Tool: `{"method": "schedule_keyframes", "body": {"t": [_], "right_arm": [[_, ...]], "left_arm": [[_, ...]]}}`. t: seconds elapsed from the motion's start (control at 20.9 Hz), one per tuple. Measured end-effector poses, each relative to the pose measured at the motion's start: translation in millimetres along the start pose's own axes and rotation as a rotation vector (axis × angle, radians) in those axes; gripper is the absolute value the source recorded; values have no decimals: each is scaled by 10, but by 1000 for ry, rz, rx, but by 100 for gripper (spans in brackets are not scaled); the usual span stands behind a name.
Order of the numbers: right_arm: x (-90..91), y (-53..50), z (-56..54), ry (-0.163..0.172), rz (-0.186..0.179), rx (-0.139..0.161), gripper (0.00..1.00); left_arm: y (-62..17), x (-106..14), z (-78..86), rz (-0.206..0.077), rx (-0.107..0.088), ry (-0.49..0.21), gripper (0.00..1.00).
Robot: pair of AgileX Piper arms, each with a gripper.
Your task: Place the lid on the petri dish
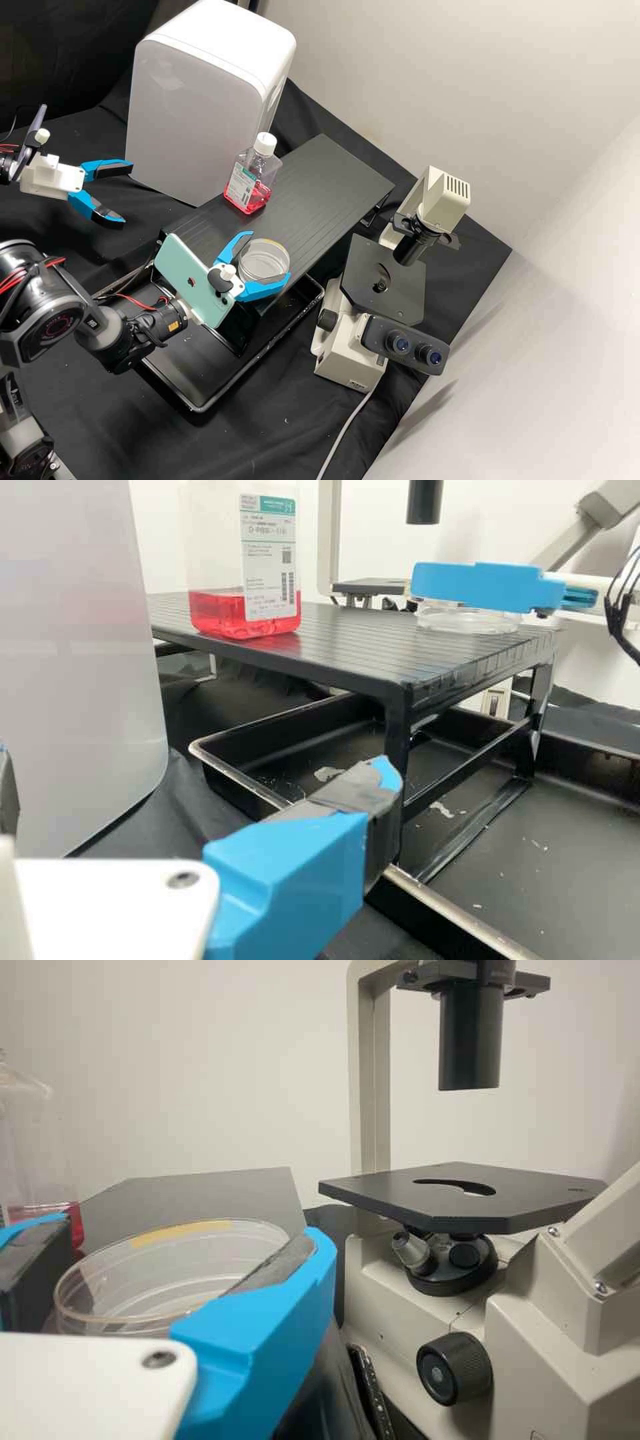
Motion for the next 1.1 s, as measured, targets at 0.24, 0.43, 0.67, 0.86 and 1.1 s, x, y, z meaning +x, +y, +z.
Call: {"method": "schedule_keyframes", "body": {"t": [0.24,0.43,0.67,0.86,1.1], "right_arm": [[-11,12,16,-3,-1,-4,0],[-70,28,53,-16,-3,-10,0],[-86,26,58,-15,-4,-11,0],[-98,21,64,-17,-5,-11,0],[-98,21,64,-17,-5,-11,100]], "left_arm": [[0,0,0,0,0,0,100],[0,0,0,0,0,0,100],[15,12,-3,6,3,-1,100],[15,12,-3,6,3,-1,100],[15,12,-3,6,3,-1,100]]}}
